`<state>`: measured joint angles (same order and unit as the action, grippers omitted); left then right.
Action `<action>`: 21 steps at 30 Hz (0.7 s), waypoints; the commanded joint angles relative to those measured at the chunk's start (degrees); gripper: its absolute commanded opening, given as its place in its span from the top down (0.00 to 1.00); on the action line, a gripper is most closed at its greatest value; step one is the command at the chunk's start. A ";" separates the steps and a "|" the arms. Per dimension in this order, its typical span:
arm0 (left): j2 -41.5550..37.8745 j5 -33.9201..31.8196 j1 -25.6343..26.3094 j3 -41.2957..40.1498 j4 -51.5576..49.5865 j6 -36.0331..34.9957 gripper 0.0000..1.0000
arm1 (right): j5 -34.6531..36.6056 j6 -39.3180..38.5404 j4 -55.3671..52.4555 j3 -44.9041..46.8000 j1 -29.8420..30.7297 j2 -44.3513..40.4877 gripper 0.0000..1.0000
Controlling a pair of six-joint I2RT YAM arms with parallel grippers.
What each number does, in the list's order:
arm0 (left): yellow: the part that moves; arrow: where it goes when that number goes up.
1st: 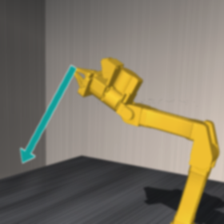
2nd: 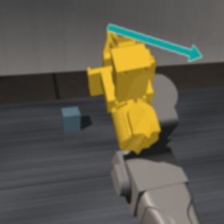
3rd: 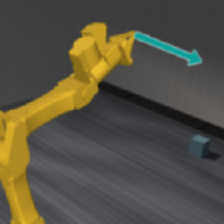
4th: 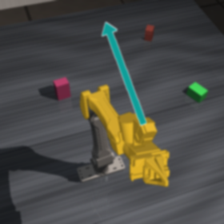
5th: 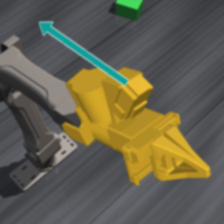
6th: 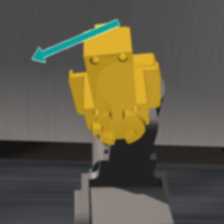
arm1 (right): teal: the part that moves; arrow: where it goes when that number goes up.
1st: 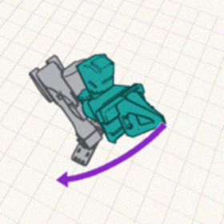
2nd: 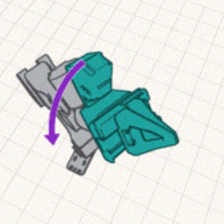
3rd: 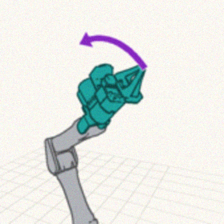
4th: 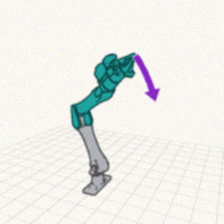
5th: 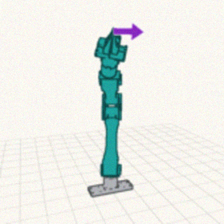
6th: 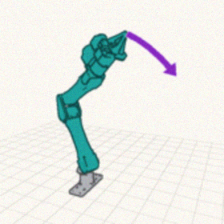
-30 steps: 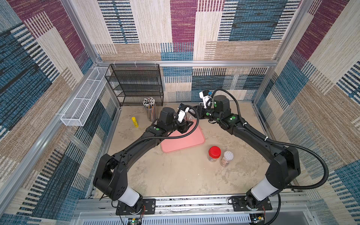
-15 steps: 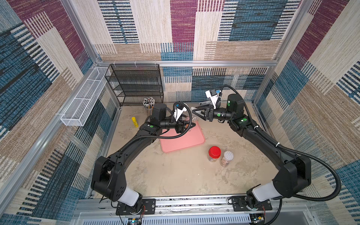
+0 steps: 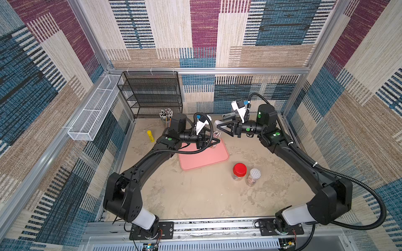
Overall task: Pour the candies out of the jar
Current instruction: Unscrew the lid from the jar.
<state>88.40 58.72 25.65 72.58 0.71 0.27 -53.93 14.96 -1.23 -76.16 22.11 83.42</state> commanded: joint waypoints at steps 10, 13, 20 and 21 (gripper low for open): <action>-0.41 -5.71 0.45 0.26 -1.21 -1.55 1.00 | 10.77 1.26 -1.94 -1.11 -1.01 -1.70 0.06; 0.09 -9.74 0.45 0.29 -1.66 -1.27 1.00 | 16.58 2.37 -2.80 -1.16 -1.02 -2.61 0.06; 1.56 -19.96 1.24 0.78 -3.45 -1.76 1.00 | 28.56 7.78 -7.33 -3.53 1.04 0.49 0.12; 1.72 -21.17 1.46 0.77 -3.84 -2.03 1.00 | 28.93 8.37 -7.60 -3.63 1.30 1.00 0.13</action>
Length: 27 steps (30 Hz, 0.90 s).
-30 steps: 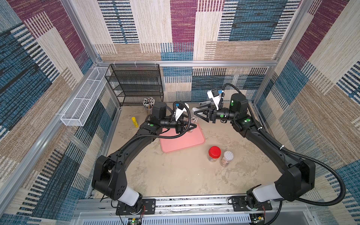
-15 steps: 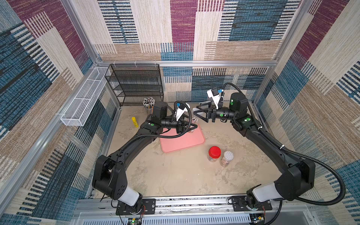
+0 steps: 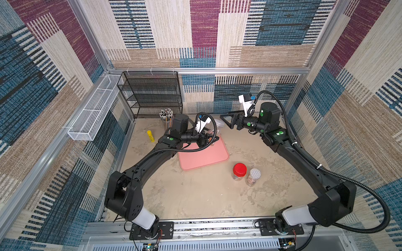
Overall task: Pour the candies out of the jar
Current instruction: Unscrew the lid from the jar.
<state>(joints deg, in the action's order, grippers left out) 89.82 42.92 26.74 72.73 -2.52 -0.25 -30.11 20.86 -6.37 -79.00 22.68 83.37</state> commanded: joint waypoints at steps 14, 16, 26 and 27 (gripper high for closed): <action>0.61 -13.89 2.48 -0.09 -1.69 -4.01 1.00 | 6.99 6.95 0.67 0.61 3.86 4.22 0.18; 0.76 -13.89 2.61 -0.13 -1.67 -3.99 1.00 | 7.00 7.17 0.87 0.78 4.04 4.64 0.19; 0.65 -14.31 3.13 -0.21 -1.72 -4.16 1.00 | 6.38 7.96 2.38 0.95 5.01 6.09 0.30; 0.66 -14.39 3.14 -0.22 -1.74 -4.12 1.00 | 6.38 7.97 2.37 0.99 5.01 6.16 0.30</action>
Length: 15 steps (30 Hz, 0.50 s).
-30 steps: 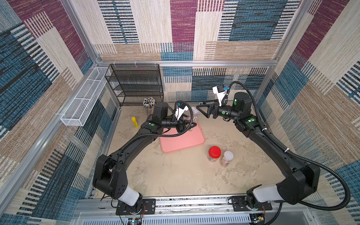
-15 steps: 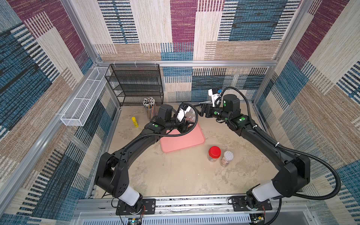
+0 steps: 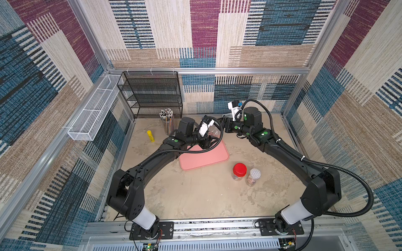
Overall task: Pour the candies out of the jar
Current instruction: Unscrew the lid from the jar.
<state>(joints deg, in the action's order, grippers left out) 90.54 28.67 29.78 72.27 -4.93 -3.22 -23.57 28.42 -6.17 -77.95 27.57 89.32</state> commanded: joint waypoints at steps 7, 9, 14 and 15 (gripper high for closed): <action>-0.19 -0.20 0.19 0.26 0.59 -1.17 1.00 | 0.04 0.49 2.54 0.50 0.20 0.06 0.44; -0.19 -0.27 0.14 0.24 0.65 -1.08 1.00 | -0.14 0.58 2.82 0.67 0.17 -0.07 0.49; -0.31 -0.10 0.19 0.21 1.13 -0.47 1.00 | -0.71 -0.07 3.14 0.87 0.20 -0.43 0.55; -0.28 0.03 0.06 0.24 1.27 -0.45 1.00 | -1.06 -0.53 3.11 0.73 0.12 -0.56 0.56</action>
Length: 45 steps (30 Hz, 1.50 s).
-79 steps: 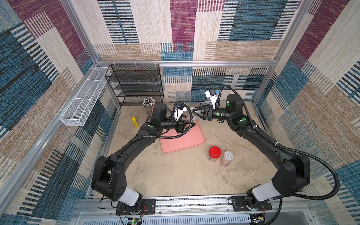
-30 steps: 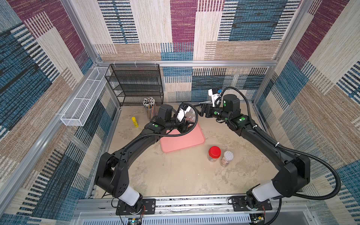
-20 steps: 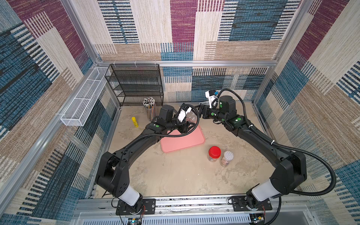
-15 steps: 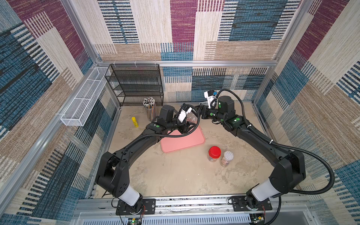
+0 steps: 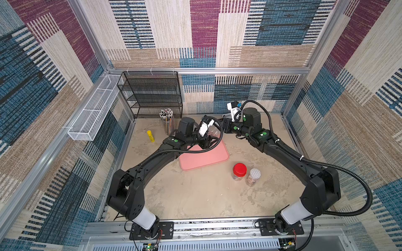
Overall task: Pour the candies out of the jar
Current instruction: Unscrew the lid from the jar.
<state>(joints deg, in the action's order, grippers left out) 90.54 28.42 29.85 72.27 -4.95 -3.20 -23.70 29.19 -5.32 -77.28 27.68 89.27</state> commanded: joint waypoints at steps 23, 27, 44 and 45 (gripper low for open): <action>-1.32 39.30 -3.84 4.11 4.12 1.71 1.00 | -28.58 -18.90 2.24 2.56 -4.03 -10.63 0.68; -1.50 39.43 -3.83 4.19 3.90 1.80 1.00 | -29.41 -19.37 1.73 2.25 -4.22 -10.56 0.67; 0.05 35.31 -3.23 5.95 -1.86 -1.47 1.00 | -26.64 -16.89 1.46 -0.06 -4.35 -7.58 0.48; -0.06 35.15 -3.15 5.96 -2.07 -1.69 1.00 | -26.53 -16.94 1.32 -0.14 -4.30 -7.36 0.46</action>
<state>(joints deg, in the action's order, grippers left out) 90.52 64.07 26.39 77.45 -6.31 -3.05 -51.03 12.73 -3.07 -76.69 23.24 81.30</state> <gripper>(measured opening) 0.560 0.555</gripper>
